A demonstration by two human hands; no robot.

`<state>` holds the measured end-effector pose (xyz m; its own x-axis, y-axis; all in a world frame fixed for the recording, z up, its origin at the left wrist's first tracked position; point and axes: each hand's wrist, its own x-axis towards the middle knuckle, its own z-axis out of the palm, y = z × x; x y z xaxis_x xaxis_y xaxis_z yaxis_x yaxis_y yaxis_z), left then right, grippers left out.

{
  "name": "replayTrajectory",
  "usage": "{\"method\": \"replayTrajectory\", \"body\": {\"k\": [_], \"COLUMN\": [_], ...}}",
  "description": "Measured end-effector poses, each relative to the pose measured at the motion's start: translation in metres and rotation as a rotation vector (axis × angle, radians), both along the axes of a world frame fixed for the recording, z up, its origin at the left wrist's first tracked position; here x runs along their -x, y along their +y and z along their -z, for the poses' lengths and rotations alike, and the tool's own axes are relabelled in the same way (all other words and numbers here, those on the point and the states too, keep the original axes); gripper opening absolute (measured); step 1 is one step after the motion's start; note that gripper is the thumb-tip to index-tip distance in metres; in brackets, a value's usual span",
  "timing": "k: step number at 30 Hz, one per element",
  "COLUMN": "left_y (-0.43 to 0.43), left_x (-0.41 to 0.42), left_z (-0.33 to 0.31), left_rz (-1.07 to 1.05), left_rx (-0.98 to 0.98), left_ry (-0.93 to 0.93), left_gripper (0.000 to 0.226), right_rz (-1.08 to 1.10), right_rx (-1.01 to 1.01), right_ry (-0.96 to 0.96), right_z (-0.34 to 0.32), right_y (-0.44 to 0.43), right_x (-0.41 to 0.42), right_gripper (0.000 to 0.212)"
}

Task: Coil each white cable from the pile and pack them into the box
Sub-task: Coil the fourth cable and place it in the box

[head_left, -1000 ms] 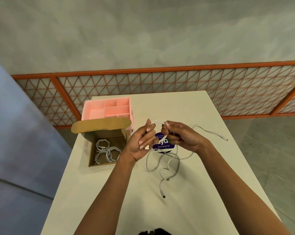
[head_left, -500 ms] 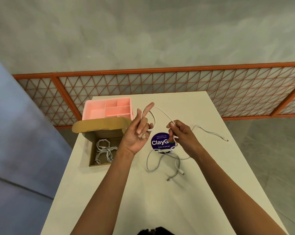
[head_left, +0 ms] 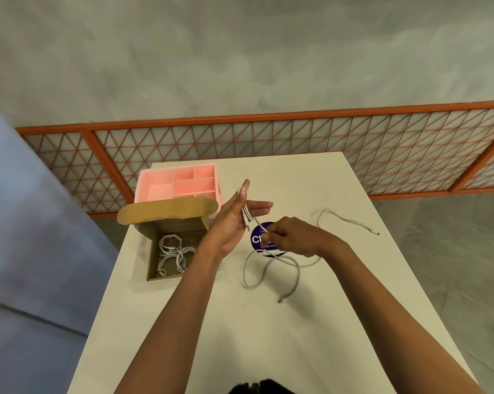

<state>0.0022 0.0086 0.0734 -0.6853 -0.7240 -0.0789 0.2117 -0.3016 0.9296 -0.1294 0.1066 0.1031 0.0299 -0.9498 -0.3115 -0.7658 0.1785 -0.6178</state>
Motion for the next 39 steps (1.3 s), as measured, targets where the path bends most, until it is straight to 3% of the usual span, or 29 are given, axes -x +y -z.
{"method": "replayTrajectory", "body": {"k": [9,13,18,22,25,29,32,36,39], "left_y": [0.003,0.004,0.013,0.015,0.016,0.019,0.019,0.015,0.013], "left_x": [0.002,0.006,0.004,-0.001,-0.006,-0.014,-0.017,-0.02,-0.018], "left_z": [0.008,0.016,0.007,0.006,0.008,0.003,0.002,0.007,0.008], "left_rz": [0.035,0.008,0.148,0.292,0.409,0.568,0.587,0.525,0.64], "left_rx": [0.067,0.237,0.397,0.334,0.194,-0.053,-0.164,-0.367,-0.451], "left_ry": [-0.139,-0.362,-0.511,-0.539,-0.409,-0.125,-0.007,0.185,0.403], "left_gripper": [0.049,0.046,0.044,0.049,0.051,0.045,0.047,0.038,0.031], "right_rz": [-0.049,-0.133,-0.108,-0.045,0.038,0.123,0.158,0.177,0.15], "right_rx": [-0.04,-0.084,-0.038,0.03,0.164,0.333,0.422,0.494,0.49], "right_ry": [0.162,0.13,0.171,0.188,0.067,-0.171,-0.274,-0.316,-0.257], "right_z": [-0.022,-0.041,-0.054,-0.065,-0.07,-0.067,-0.059,-0.042,-0.029], "right_y": [-0.001,0.002,0.0,-0.002,-0.005,-0.009,-0.011,-0.009,-0.006], "right_x": [0.006,0.001,0.008,0.018,0.03,0.039,0.041,0.043,0.042], "right_gripper": [0.028,0.026,0.027,0.018,0.012,0.02,0.019,0.018,0.014]}}
